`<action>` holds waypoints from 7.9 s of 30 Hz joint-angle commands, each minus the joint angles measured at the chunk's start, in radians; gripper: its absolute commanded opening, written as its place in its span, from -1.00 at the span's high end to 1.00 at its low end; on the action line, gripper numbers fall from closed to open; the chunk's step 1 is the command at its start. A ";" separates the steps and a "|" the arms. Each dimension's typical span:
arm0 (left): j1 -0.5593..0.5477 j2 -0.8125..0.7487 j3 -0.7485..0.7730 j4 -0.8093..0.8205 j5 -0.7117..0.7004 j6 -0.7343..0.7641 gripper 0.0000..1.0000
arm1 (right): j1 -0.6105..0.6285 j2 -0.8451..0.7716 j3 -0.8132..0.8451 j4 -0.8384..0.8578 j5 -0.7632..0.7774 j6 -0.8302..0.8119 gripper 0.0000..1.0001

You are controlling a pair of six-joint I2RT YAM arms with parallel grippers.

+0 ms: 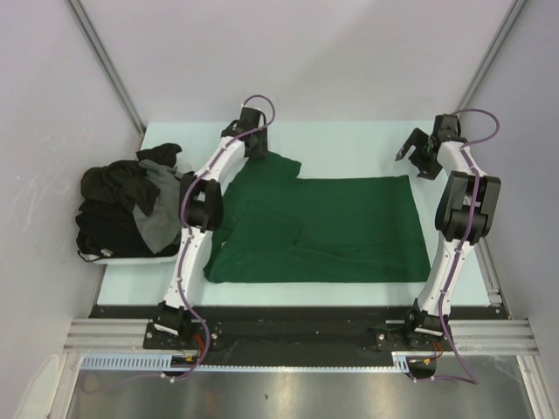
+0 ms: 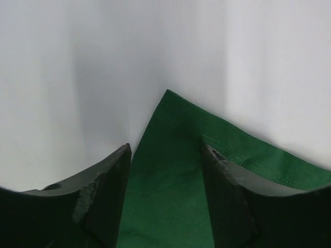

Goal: Fold and stack the t-shirts
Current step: Grap the side of the flattened tshirt furthest away from the robot with both arms

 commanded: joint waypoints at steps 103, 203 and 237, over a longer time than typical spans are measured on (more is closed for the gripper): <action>-0.398 -1.985 -2.089 -0.452 -0.266 -1.315 1.00 | -0.204 -1.127 -1.085 -0.553 0.300 0.495 1.00; -0.060 -0.252 -0.246 0.226 -0.350 -0.164 -0.68 | 0.061 -0.066 -0.052 0.030 -0.108 -0.022 -0.96; -0.001 -0.011 0.004 -0.161 -0.197 -0.310 -0.21 | 0.035 -0.044 -0.043 -0.002 -0.090 -0.016 -0.98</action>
